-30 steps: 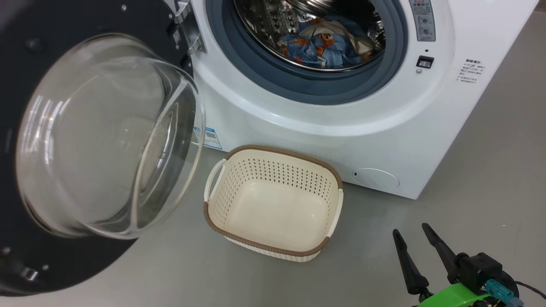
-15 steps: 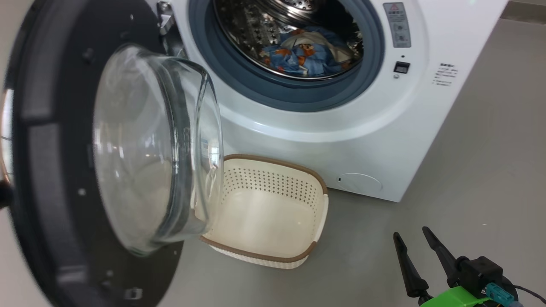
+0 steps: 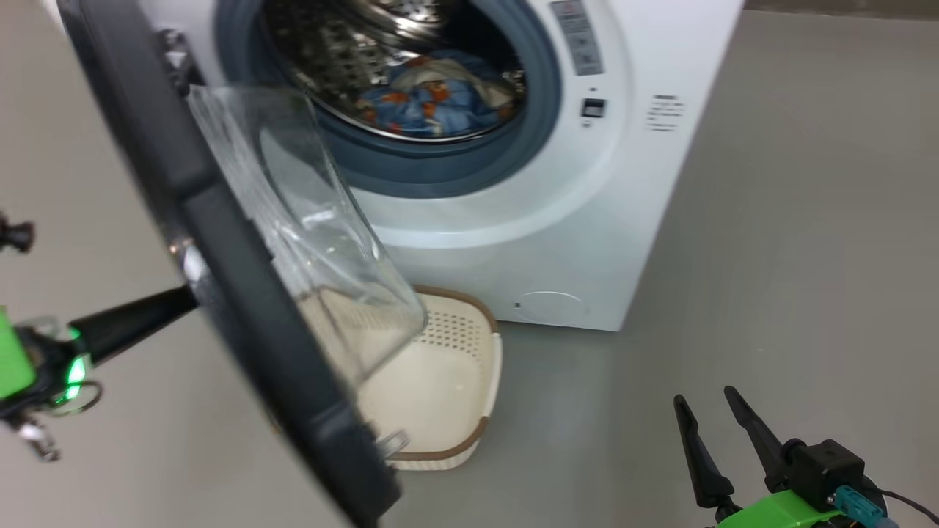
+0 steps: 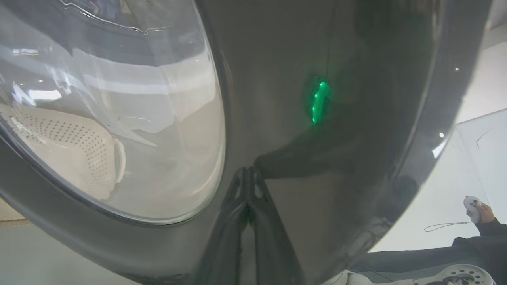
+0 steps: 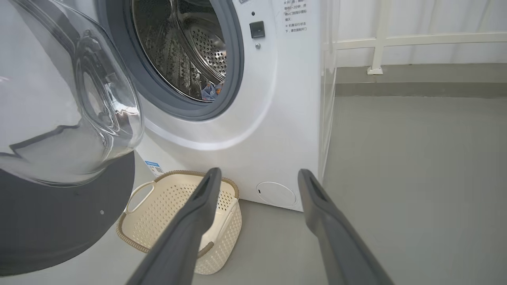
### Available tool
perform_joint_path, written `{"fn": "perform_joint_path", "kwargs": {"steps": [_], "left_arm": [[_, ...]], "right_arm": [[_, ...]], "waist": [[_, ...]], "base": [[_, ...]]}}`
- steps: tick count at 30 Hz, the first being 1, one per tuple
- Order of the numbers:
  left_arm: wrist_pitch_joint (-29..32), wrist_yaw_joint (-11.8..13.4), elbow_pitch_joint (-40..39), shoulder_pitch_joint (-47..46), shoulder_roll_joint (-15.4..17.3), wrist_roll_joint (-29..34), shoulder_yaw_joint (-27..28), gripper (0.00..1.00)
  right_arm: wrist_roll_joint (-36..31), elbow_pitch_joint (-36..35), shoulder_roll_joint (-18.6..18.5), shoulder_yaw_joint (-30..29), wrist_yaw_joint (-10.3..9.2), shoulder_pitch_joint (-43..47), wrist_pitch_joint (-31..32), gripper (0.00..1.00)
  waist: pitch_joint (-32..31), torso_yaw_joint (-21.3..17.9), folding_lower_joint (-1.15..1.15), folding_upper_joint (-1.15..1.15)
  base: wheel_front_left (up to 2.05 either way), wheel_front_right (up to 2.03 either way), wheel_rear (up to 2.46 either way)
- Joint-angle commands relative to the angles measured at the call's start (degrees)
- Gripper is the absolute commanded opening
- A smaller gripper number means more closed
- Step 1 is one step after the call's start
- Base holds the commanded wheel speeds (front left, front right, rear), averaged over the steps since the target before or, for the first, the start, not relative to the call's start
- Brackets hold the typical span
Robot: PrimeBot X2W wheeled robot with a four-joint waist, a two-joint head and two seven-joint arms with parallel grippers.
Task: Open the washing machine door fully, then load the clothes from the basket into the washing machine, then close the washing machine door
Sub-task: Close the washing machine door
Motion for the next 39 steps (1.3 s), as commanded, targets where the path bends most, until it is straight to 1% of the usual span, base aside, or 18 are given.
{"fn": "perform_joint_path", "kwargs": {"steps": [1,6,12,15,16,18,23,32,33,34,35,36,39], "left_arm": [[-0.6,-0.2,-1.9,-4.2,1.3,0.4,1.9,0.00],[-3.6,-0.2,-0.2,-6.4,-2.0,2.5,0.4,0.00],[-7.3,-0.2,2.2,-9.3,-4.4,5.5,-0.5,0.00],[-9.0,-0.2,3.5,-10.8,-5.4,6.2,-0.6,0.00],[-10.3,-0.2,4.6,-12.1,-6.4,6.4,-0.4,0.00],[-11.3,-0.2,5.4,-13.1,-6.9,7.0,-0.7,0.00],[-13.0,-0.2,6.3,-13.3,-6.9,8.6,-1.3,0.00],[-15.4,-0.2,5.6,-7.6,-4.0,10.4,-1.0,0.00],[-15.7,-0.2,5.4,-6.5,-3.5,10.9,-1.2,0.23],[-16.2,-0.2,5.3,-5.3,-3.2,11.0,-1.3,0.40],[-16.9,-0.2,5.0,-4.2,-3.0,11.3,-1.4,0.49],[-17.8,-0.2,4.5,-3.1,-2.7,11.7,-1.6,0.99],[-21.1,-0.2,4.3,0.6,-2.2,12.3,-1.7,1.00]], "right_arm": [[-0.2,-1.5,0.0,1.1,0.10,-0.1,-0.3,1.00],[-0.3,-1.8,0.4,0.9,0.10,-0.1,-0.3,1.00],[-0.3,-2.3,0.7,0.7,0.10,-0.4,-0.3,1.00],[-0.3,-2.5,0.8,0.4,0.10,-0.5,-0.3,1.00],[-0.3,-2.7,0.9,-0.1,0.10,-0.4,-0.3,1.00],[-0.3,-2.7,1.0,-0.2,0.10,-0.4,-0.3,1.00],[-0.4,-2.8,1.1,-0.4,0.10,-0.3,-0.3,1.00],[-0.6,-2.6,1.2,-0.6,0.10,-0.6,-0.3,1.00],[-0.6,-2.5,1.1,-0.6,0.10,-0.7,-0.3,1.00],[-0.6,-2.5,1.0,-0.6,0.10,-0.7,-0.3,1.00],[-0.6,-2.5,0.9,-0.6,0.10,-0.7,-0.3,1.00],[-0.6,-2.5,0.8,-0.6,0.10,-0.7,-0.3,1.00],[-0.7,-2.5,0.4,-0.6,0.10,-0.6,-0.3,1.00]], "waist": [[0.3,-2.8,0.00,0.00],[0.3,-6.4,0.00,0.00],[0.8,-10.4,0.00,0.00],[1.1,-11.8,0.00,0.00],[1.2,-12.3,0.00,0.00],[1.3,-12.6,0.00,0.00],[1.2,-12.4,0.00,0.00],[0.8,-10.2,0.00,0.00],[0.7,-9.9,0.00,0.00],[0.7,-9.7,0.00,0.00],[0.5,-9.5,0.00,0.00],[0.5,-9.3,0.00,0.00],[0.1,-8.8,0.00,0.00]], "base": [[0.00,0.00,0.00],[0.00,0.00,0.00],[0.00,0.00,0.00],[0.00,0.00,0.00],[0.00,0.00,0.00],[0.00,0.00,0.00],[0.00,0.00,0.00],[0.00,0.00,0.00],[0.00,0.00,0.00],[0.00,0.00,0.00],[0.00,0.00,0.00],[0.00,0.00,0.00],[0.00,0.00,0.00]]}}
